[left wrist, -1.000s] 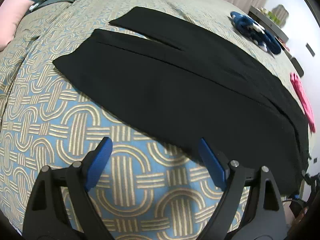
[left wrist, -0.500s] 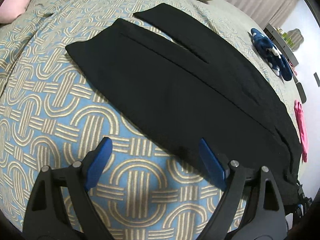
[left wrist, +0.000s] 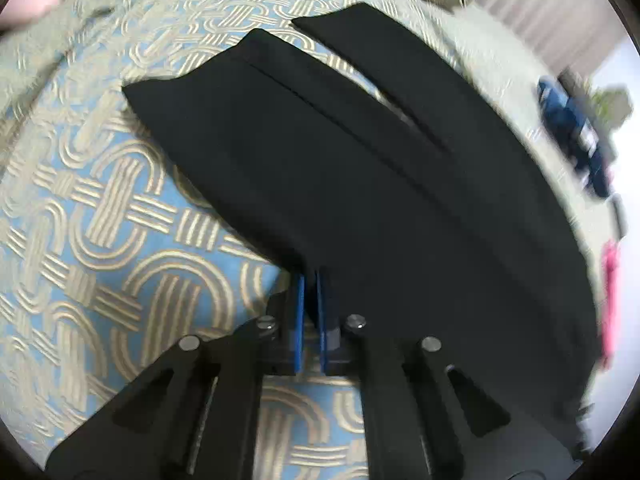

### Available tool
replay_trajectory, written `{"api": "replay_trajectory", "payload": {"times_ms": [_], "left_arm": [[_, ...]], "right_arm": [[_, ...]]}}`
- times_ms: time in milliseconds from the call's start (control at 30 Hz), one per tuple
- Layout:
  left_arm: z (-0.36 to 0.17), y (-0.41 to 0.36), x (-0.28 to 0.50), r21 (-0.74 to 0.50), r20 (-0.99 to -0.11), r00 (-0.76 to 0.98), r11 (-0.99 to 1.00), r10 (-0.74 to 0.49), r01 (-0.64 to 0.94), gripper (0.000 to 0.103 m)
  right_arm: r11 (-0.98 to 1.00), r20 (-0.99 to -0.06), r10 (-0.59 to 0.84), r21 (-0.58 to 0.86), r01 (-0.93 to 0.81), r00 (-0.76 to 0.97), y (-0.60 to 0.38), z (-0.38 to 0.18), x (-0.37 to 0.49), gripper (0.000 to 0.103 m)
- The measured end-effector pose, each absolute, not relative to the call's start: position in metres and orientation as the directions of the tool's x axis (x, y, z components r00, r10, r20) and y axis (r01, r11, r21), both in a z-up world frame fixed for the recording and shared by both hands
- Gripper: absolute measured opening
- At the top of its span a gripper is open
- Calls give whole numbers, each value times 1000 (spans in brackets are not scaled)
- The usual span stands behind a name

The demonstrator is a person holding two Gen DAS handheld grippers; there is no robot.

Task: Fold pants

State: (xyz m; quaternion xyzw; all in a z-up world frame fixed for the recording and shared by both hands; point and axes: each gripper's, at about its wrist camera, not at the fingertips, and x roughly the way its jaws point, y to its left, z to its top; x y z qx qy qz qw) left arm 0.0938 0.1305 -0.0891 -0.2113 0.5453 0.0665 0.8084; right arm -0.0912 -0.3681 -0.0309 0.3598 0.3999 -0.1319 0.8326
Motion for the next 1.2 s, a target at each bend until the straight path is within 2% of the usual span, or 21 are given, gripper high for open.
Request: {"api": "replay_trajectory", "payload": {"times_ms": [100, 400, 600, 767, 933, 1033, 1200], "left_arm": [[-72, 142, 86, -343, -875, 455, 873, -163, -347, 5], [4, 128, 86, -342, -816, 562, 897, -135, -281, 5], [48, 103, 113, -277, -776, 626, 932, -74, -232, 5], [68, 70, 180, -183, -786, 617, 964, -26, -194, 5], [49, 23, 268, -6, -836, 543, 990, 74, -143, 6], [9, 1, 326, 102, -887, 437, 986, 151, -133, 12], [-37, -21, 366, 245, -887, 385, 967, 255, -76, 14]], "right_arm": [[716, -752, 63, 492, 495, 656, -368, -26, -91, 15], [777, -705, 2, 447, 443, 709, -369, 15, -81, 15], [824, -705, -47, 373, 427, 708, -378, 49, -51, 15], [869, -797, -24, 282, 407, 604, -399, 63, 15, 15], [912, -886, -44, 153, 381, 461, -424, 44, 115, 16], [934, -947, -63, 56, 353, 316, -439, 6, 182, 18], [954, -991, -83, -49, 297, 104, -449, -63, 232, 19]]}}
